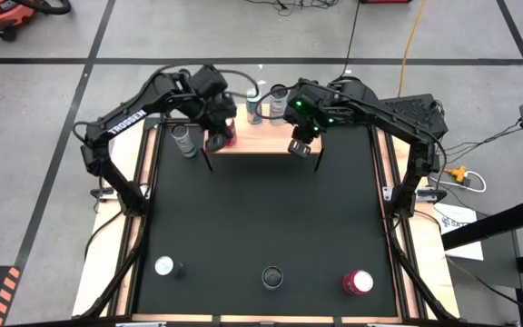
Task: Place canned beverage on shelf
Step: Put the top red soda can on the shelf
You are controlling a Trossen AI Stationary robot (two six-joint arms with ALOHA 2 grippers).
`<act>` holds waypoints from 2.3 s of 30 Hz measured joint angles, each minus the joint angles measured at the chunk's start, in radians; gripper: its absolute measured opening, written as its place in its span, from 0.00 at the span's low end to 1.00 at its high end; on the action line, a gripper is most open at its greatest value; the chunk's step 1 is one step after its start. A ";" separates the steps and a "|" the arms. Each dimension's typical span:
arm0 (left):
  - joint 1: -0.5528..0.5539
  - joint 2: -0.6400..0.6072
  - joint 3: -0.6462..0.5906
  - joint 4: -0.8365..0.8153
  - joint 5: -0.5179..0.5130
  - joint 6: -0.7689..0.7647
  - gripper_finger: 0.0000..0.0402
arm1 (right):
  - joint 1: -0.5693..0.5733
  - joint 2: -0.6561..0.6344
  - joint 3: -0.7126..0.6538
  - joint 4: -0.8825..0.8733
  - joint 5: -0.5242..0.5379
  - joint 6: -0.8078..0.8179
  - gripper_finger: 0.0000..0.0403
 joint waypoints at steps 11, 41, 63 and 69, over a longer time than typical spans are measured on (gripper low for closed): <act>-0.016 -0.001 -0.098 -0.052 -0.007 -0.017 0.01 | 0.000 0.000 0.000 -0.004 0.000 0.000 0.00; 0.091 0.025 -0.177 0.096 -0.114 0.008 0.01 | 0.000 0.001 0.000 -0.004 0.000 -0.003 0.00; 0.161 0.034 -0.176 0.161 -0.147 0.033 0.01 | 0.000 0.001 0.000 -0.004 0.000 -0.003 0.00; 0.166 0.034 -0.176 0.161 -0.146 0.036 0.01 | 0.000 0.001 0.000 -0.004 0.000 -0.006 0.00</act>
